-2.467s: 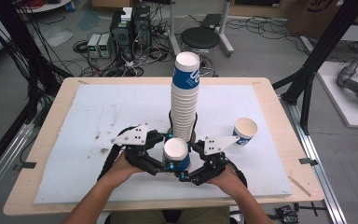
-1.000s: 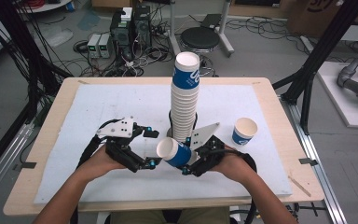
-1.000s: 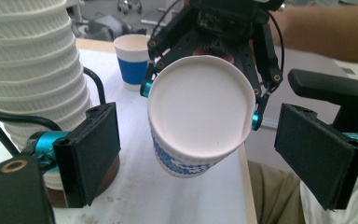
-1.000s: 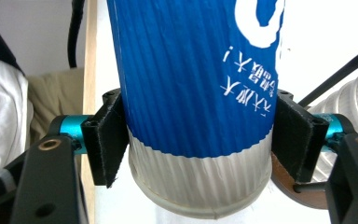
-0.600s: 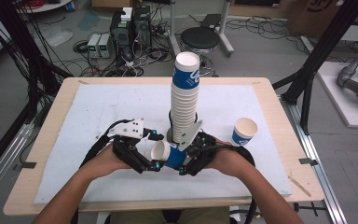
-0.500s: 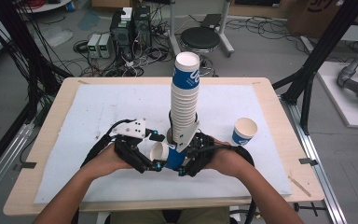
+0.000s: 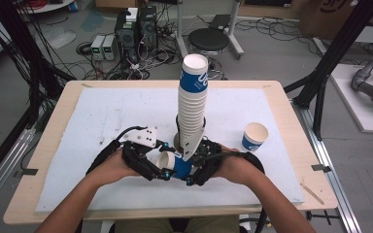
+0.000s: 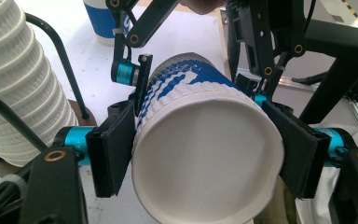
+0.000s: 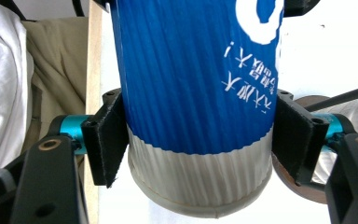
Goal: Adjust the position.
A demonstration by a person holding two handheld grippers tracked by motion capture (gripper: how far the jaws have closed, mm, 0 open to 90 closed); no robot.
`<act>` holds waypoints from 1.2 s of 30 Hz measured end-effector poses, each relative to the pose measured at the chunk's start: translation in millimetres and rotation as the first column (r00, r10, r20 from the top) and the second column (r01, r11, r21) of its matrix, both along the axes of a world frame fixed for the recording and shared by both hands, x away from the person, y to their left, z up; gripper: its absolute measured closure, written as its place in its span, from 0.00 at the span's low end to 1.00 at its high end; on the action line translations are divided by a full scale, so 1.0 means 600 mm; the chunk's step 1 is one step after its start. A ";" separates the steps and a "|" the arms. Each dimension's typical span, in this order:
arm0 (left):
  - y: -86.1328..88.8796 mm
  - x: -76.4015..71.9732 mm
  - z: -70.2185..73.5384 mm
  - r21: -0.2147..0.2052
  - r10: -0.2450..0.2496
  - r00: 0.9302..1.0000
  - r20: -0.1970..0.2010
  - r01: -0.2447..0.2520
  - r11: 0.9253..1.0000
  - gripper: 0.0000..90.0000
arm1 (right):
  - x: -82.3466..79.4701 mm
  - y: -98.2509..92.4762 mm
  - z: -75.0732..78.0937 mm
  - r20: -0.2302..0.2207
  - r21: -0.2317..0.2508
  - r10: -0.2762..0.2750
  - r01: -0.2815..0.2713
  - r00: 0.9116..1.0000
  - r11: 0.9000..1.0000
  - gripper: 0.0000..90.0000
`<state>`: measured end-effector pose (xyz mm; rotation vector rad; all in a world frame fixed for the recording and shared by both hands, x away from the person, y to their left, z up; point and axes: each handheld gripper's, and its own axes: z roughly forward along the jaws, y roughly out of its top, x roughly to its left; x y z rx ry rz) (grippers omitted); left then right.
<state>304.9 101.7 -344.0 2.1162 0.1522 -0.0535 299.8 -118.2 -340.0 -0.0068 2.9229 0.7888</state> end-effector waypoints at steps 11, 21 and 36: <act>0.004 -0.001 0.001 -0.008 -0.007 0.999 0.037 0.007 1.000 0.34 | 0.004 -0.018 -0.005 -0.032 0.117 -0.015 0.019 0.999 0.993 0.23; 0.025 0.003 -0.012 -0.091 0.030 0.999 0.019 -0.028 0.995 0.34 | 0.003 -0.071 0.000 -0.044 0.367 -0.053 0.066 0.998 0.928 0.23; 0.050 0.000 -0.029 -0.225 0.051 0.999 0.013 -0.047 0.973 0.33 | -0.001 -0.133 -0.031 -0.120 0.569 -0.129 0.175 0.984 0.804 0.23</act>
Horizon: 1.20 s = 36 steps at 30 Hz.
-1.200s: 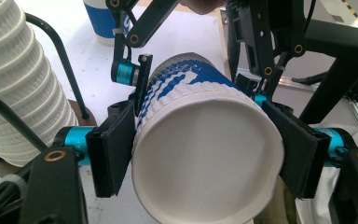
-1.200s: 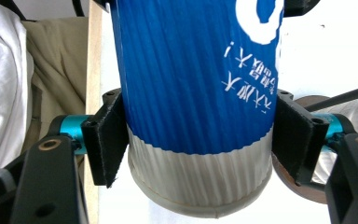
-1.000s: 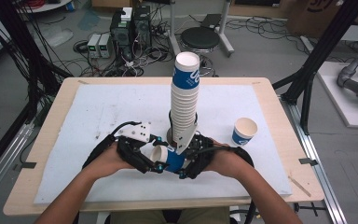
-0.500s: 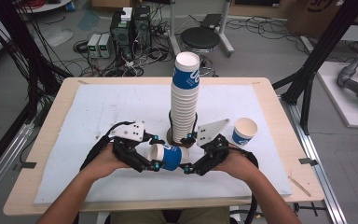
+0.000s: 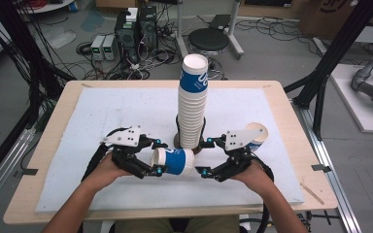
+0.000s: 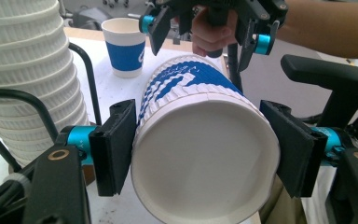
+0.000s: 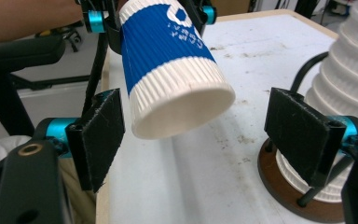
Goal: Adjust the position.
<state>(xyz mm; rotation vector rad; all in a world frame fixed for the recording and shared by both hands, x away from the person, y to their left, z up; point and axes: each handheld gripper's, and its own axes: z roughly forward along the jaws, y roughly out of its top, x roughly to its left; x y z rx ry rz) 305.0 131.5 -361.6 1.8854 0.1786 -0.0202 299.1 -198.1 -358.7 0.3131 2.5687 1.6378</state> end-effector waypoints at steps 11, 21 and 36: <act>0.007 -0.004 -0.025 -0.092 -0.006 1.000 0.004 0.006 0.996 0.33 | -0.014 -0.014 -0.035 -0.015 0.075 -0.041 0.042 0.999 0.996 0.23; 0.000 -0.006 -0.033 -0.111 -0.021 1.000 0.003 0.022 0.994 0.33 | -0.020 -0.005 -0.048 -0.044 0.109 -0.019 0.024 0.999 0.994 0.23; -0.007 -0.008 -0.029 -0.153 -0.074 0.997 0.001 0.073 0.986 0.34 | -0.020 0.009 -0.059 -0.080 0.128 0.034 -0.023 0.996 0.991 0.22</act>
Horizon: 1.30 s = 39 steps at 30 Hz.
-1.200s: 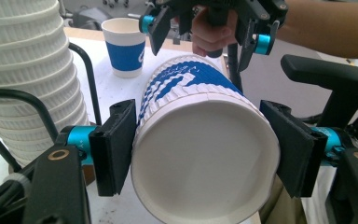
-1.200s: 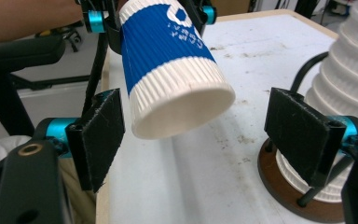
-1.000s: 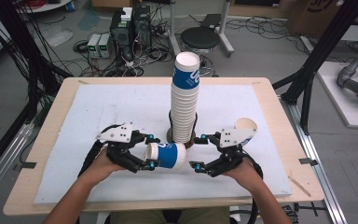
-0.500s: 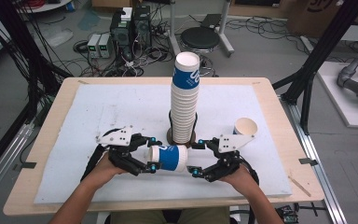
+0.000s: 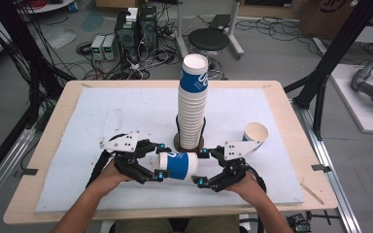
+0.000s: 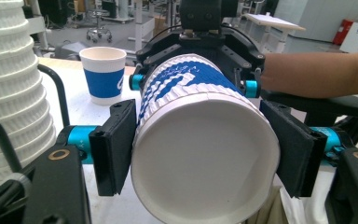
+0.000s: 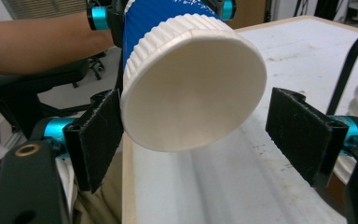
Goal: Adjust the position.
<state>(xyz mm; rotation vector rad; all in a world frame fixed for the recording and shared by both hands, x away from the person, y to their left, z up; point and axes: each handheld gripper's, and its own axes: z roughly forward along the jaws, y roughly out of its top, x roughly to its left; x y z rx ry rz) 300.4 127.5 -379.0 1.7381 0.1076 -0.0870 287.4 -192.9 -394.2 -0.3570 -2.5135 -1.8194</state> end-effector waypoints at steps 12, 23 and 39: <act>-0.004 -0.003 0.001 -0.029 -0.045 0.999 0.002 0.045 0.999 0.34 | 0.003 0.012 -0.005 -0.030 0.038 0.071 -0.070 0.997 0.997 0.19; -0.003 -0.004 0.001 -0.020 -0.051 0.999 0.017 0.051 0.999 0.36 | 0.002 0.010 -0.003 -0.014 0.038 0.096 -0.095 0.995 0.995 0.33; -0.012 -0.010 -0.008 0.034 -0.028 0.999 -0.032 0.029 0.999 0.25 | 0.003 0.009 0.001 -0.025 -0.020 0.100 -0.101 0.995 0.995 0.39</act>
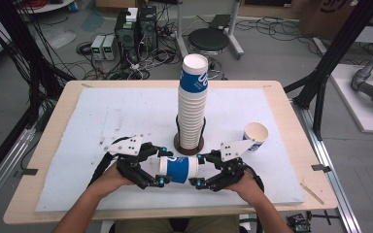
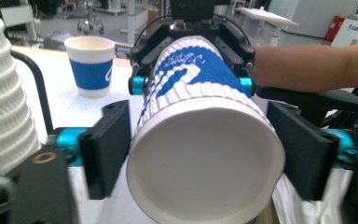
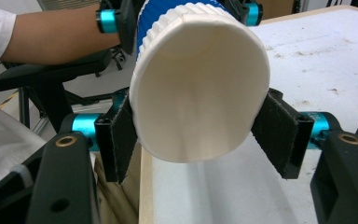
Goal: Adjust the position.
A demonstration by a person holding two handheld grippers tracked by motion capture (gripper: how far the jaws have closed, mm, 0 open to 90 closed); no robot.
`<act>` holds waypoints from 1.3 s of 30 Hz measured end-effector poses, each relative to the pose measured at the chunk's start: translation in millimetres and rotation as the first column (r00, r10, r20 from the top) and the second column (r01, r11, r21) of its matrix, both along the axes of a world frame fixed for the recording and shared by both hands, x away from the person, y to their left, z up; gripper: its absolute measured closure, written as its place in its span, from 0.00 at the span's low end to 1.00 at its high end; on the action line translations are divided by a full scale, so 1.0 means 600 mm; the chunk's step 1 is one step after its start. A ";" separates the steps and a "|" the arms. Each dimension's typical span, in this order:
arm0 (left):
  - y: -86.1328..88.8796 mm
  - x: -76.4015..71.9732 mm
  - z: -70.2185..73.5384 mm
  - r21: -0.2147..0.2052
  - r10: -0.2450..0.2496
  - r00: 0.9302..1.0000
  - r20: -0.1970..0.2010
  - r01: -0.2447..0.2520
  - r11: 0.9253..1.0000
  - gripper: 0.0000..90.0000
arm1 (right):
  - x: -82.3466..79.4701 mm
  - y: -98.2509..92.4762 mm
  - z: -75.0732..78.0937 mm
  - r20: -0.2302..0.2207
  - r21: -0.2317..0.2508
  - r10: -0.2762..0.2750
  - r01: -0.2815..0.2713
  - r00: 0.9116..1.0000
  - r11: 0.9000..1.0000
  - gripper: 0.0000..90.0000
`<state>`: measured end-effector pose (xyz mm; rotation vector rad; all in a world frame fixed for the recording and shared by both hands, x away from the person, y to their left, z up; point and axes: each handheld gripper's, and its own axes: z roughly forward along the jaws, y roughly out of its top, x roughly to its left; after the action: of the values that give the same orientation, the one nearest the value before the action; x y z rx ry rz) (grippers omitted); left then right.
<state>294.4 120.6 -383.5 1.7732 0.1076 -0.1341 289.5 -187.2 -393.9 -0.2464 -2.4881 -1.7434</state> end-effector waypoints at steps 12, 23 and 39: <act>0.017 -0.004 0.023 0.083 0.045 0.999 0.009 -0.045 0.996 0.18 | 0.005 -0.015 0.020 0.022 -0.033 -0.009 0.009 1.000 0.999 0.39; 0.019 0.002 0.060 0.206 0.062 0.997 0.049 -0.071 0.976 0.18 | 0.014 -0.004 0.060 0.088 -0.197 0.013 0.005 0.996 0.980 0.38; -0.028 0.008 0.079 0.430 0.004 0.995 0.104 -0.048 0.902 0.19 | 0.023 0.057 0.105 0.151 -0.459 0.096 -0.016 0.984 0.888 0.37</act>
<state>299.1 103.5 -336.0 2.2189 0.0930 0.0018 303.5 -153.2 -330.8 -0.0539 -2.9707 -1.1741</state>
